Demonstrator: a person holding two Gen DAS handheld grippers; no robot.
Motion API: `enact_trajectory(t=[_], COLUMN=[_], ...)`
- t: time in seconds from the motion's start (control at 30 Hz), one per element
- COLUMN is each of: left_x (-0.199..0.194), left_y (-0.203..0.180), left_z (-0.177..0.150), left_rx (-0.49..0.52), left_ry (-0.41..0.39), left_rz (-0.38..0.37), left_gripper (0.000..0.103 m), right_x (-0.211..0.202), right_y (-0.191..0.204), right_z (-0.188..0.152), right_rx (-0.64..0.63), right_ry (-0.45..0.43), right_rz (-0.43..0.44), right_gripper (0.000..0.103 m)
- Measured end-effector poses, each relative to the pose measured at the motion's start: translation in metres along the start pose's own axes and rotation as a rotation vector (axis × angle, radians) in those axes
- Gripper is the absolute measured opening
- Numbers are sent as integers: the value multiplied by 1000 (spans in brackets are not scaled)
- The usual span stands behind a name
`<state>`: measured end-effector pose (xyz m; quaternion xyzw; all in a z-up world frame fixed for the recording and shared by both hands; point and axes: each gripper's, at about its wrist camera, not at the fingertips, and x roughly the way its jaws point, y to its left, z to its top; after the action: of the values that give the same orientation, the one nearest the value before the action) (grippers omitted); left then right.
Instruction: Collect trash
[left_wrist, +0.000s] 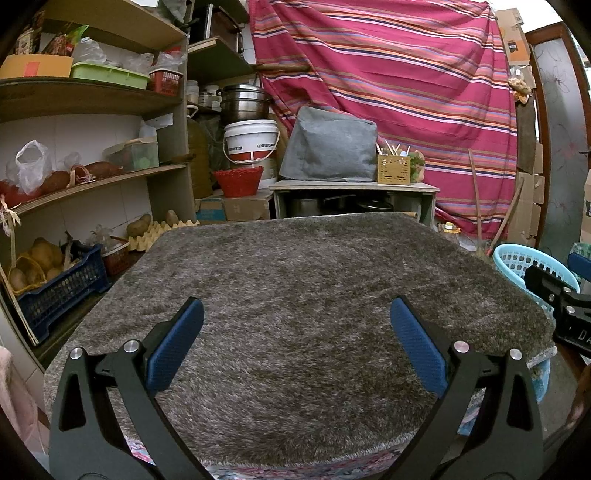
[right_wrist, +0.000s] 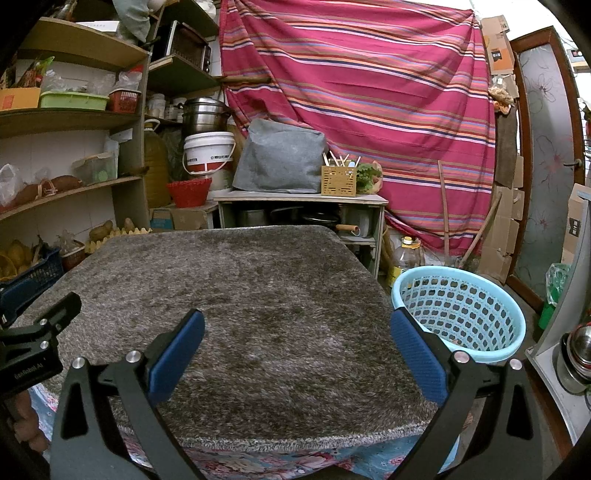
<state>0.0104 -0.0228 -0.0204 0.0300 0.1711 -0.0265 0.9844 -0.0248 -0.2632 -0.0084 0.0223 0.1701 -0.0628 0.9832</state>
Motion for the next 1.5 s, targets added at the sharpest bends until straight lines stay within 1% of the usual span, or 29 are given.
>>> enact_trajectory(t=[1.5], left_x=[-3], left_y=[0], left_z=[4], left_rx=[-2], left_ry=[-8], left_rz=[6], left_gripper=[98], right_x=[0], right_y=[1], right_z=[0], right_rx=[-3], right_ry=[-1], right_rz=[0], right_gripper=[99])
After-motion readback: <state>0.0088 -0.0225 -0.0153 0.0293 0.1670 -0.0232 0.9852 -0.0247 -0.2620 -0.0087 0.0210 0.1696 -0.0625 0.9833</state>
